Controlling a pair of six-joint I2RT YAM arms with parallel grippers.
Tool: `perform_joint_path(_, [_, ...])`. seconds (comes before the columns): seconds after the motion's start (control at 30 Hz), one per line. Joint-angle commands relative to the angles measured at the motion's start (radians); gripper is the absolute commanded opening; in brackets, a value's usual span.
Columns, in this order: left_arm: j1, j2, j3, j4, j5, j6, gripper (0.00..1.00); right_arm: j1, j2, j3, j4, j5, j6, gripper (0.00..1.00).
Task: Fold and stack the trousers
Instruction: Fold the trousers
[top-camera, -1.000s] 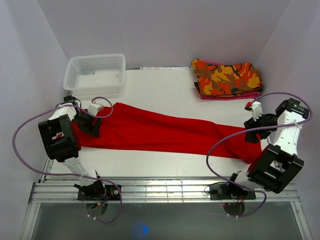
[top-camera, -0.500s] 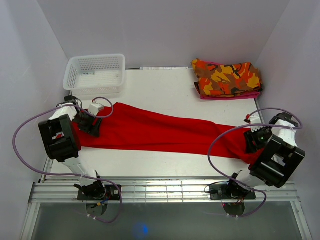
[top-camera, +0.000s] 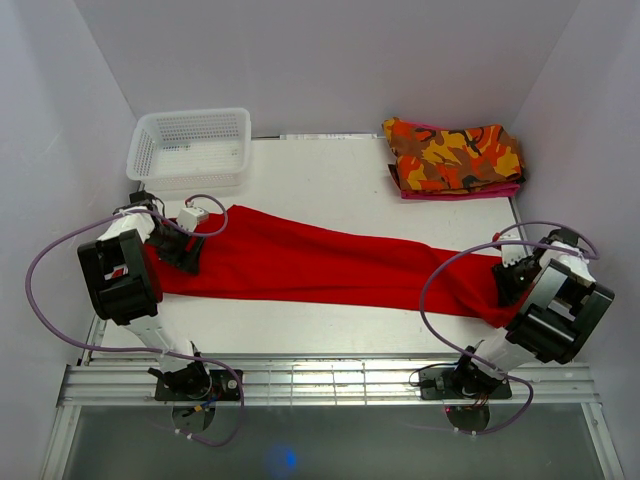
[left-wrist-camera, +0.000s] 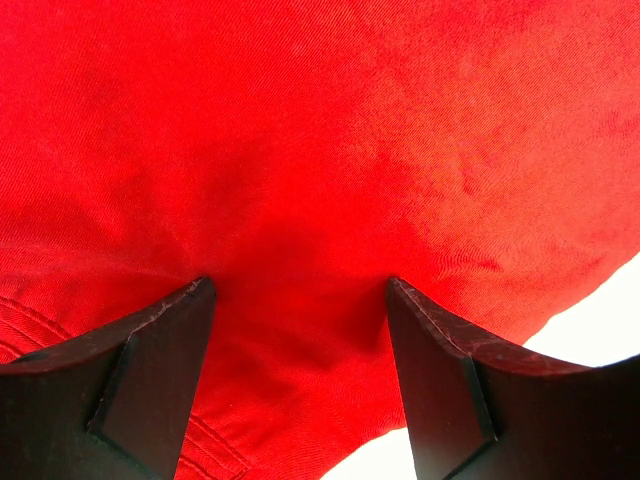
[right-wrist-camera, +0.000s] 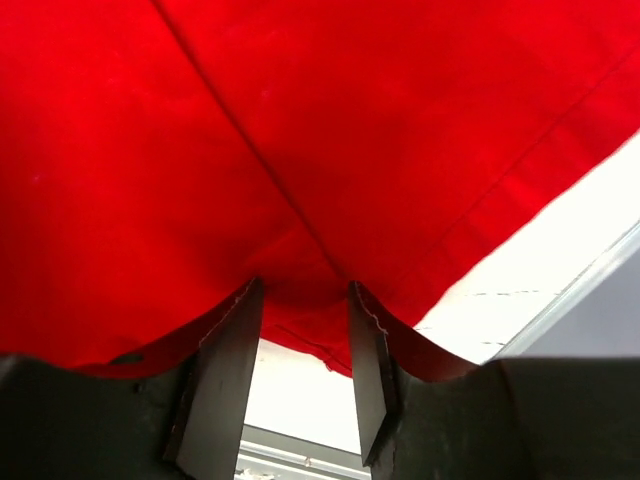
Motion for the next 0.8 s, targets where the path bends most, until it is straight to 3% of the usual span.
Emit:
perform_joint_path(0.0, [-0.006, -0.018, -0.028, -0.007, -0.024, 0.008, 0.80, -0.002, -0.008, -0.026, 0.003, 0.000, -0.019, 0.45])
perform_joint_path(0.2, [-0.006, -0.013, -0.022, -0.004, -0.022, 0.005, 0.80, -0.002, -0.017, -0.035, -0.017, 0.000, -0.029, 0.33])
perform_joint_path(0.3, [-0.008, -0.004, -0.019, -0.001, -0.024, 0.005, 0.80, -0.002, -0.022, -0.015, -0.028, 0.003, -0.023, 0.11])
perform_joint_path(0.33, [-0.009, 0.000, -0.018, -0.001, -0.024, 0.005, 0.80, -0.002, -0.022, -0.006, -0.036, 0.003, -0.022, 0.08])
perform_joint_path(0.67, [-0.009, 0.020, -0.013, 0.005, -0.025, 0.012, 0.80, 0.000, -0.091, 0.267, -0.262, -0.048, -0.049, 0.08])
perform_joint_path(0.77, [-0.011, 0.028, -0.007, 0.008, -0.022, 0.008, 0.80, 0.008, -0.069, 0.312, -0.240, -0.022, -0.069, 0.08])
